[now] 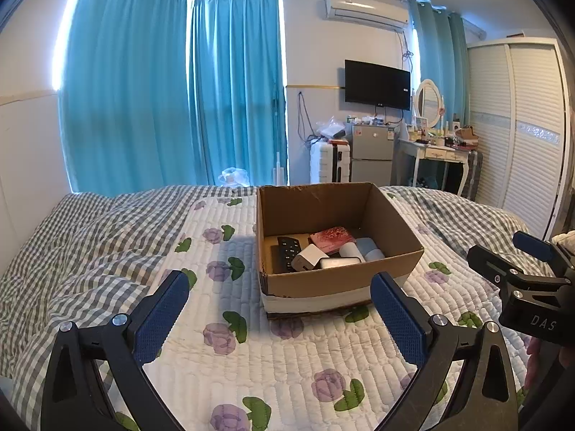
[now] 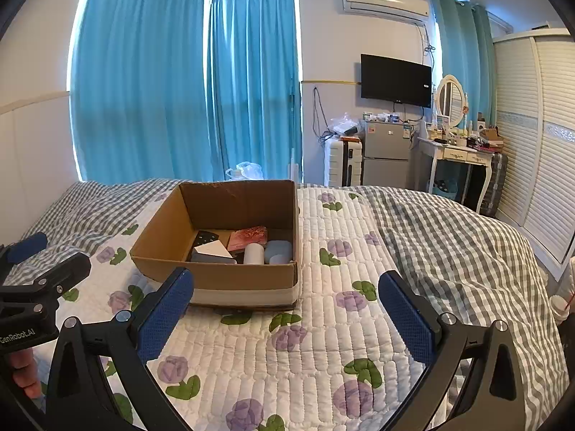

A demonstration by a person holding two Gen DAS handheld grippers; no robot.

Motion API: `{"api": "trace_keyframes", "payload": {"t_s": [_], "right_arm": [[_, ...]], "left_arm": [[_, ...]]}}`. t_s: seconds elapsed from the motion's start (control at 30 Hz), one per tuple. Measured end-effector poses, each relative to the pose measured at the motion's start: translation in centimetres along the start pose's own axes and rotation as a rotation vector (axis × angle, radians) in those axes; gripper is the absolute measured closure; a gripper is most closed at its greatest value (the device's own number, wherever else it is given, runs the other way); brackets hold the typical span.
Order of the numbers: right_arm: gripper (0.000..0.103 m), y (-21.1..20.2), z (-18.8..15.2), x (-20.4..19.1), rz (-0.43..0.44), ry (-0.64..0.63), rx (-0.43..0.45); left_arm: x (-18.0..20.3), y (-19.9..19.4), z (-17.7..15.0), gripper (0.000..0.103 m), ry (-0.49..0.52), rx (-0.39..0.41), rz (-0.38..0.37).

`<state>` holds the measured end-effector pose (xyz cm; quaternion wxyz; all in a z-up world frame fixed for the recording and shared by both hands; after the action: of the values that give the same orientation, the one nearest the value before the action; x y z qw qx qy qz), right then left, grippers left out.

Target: Organize rigid objects

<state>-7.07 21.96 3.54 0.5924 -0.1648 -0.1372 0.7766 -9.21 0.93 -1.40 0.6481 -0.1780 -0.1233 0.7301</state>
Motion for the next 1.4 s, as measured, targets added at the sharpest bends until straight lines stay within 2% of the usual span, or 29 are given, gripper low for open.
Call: {"api": "trace_keyframes", "payload": {"t_s": [1.4], "right_arm": [[0.000,0.66,-0.59,0.48,-0.024,0.008,-0.022]], "left_arm": [[-0.06,-0.09,-0.48,0.000,-0.005,-0.003,-0.007]]}}
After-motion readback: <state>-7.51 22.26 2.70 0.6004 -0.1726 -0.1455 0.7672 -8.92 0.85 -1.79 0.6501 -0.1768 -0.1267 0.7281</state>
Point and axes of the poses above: each gripper's, at about its wrist camera, not at the fingertips, and y roughly the way its jaws point, x to its right, z to its top, the point moved 6 cm from there along y, roughly the way its jaws point, and after that the axes turned 9 degrees about z, right-handed, at the moved point
